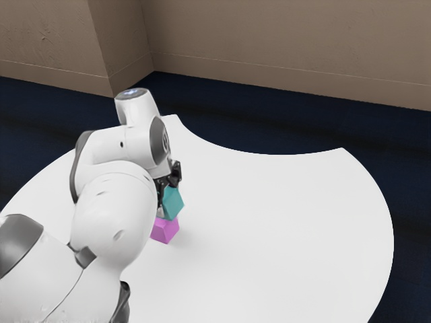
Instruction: Pick up the blue block with one arm, and put the blue block on the pink block with one arm
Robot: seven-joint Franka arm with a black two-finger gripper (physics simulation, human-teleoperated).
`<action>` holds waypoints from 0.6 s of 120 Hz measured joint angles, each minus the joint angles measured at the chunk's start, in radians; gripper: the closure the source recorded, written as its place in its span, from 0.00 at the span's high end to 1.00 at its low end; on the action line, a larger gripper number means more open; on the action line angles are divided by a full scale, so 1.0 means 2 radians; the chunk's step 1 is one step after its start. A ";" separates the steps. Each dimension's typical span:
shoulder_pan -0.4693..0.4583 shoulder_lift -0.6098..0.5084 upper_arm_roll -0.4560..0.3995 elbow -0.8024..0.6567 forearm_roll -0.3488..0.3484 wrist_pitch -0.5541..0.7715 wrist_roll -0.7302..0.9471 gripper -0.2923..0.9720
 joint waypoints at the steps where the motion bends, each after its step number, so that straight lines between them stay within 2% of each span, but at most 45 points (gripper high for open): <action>1: 0.001 0.000 0.000 0.000 0.000 0.001 0.001 0.52; 14: 0.007 -0.003 -0.001 -0.001 -0.001 0.015 0.015 0.52; 42: 0.007 -0.006 -0.008 0.000 0.037 0.027 0.007 0.52; 72: 0.013 -0.005 -0.015 0.000 0.043 0.029 -0.015 0.51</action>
